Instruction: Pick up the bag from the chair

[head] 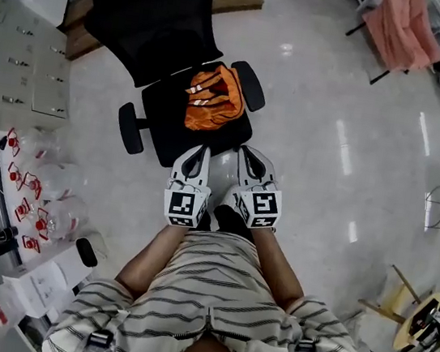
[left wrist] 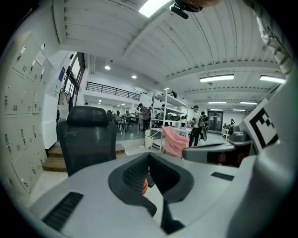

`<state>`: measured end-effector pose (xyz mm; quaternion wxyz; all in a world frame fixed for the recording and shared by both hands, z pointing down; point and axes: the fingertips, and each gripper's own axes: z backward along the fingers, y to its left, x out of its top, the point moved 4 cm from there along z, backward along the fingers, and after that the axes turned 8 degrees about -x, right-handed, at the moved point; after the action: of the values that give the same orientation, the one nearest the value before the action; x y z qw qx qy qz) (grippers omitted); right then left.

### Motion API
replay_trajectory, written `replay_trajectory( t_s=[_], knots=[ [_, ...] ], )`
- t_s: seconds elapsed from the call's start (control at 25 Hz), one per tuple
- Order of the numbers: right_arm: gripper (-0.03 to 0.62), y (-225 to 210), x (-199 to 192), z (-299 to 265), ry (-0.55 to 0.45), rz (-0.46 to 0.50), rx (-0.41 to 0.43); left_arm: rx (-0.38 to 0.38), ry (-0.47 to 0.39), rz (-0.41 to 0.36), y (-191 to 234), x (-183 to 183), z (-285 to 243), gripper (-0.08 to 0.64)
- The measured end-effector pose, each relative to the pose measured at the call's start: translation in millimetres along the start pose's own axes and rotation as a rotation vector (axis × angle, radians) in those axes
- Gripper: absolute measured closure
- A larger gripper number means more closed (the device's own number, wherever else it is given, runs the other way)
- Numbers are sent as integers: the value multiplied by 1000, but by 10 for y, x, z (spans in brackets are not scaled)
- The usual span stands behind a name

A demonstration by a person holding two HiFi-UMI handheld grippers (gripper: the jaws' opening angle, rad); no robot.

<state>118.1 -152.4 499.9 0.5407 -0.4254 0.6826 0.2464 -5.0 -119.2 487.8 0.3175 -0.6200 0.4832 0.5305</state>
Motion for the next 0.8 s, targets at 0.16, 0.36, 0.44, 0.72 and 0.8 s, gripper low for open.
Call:
replay_trajectory(
  t_s=[0.16,0.36,0.44,0.72,0.8],
  knots=[
    [574,-3,-28,-118,8,0,-11,-15,8,26,66,-79,-127,537],
    [574,-3,-93,-244,19,-3,-44,-34,8,33,155,-101,-182,537],
    [572,10,-117,-316,30,-11,-54,-40,18,38,216,-132,-178,537],
    [573,17,-176,-570,55,-53,-82,-42,37,57,351,-243,-184,537],
    [572,21,-175,-641,58,-59,-86,-46,43,62,371,-267,-199,537]
  ],
)
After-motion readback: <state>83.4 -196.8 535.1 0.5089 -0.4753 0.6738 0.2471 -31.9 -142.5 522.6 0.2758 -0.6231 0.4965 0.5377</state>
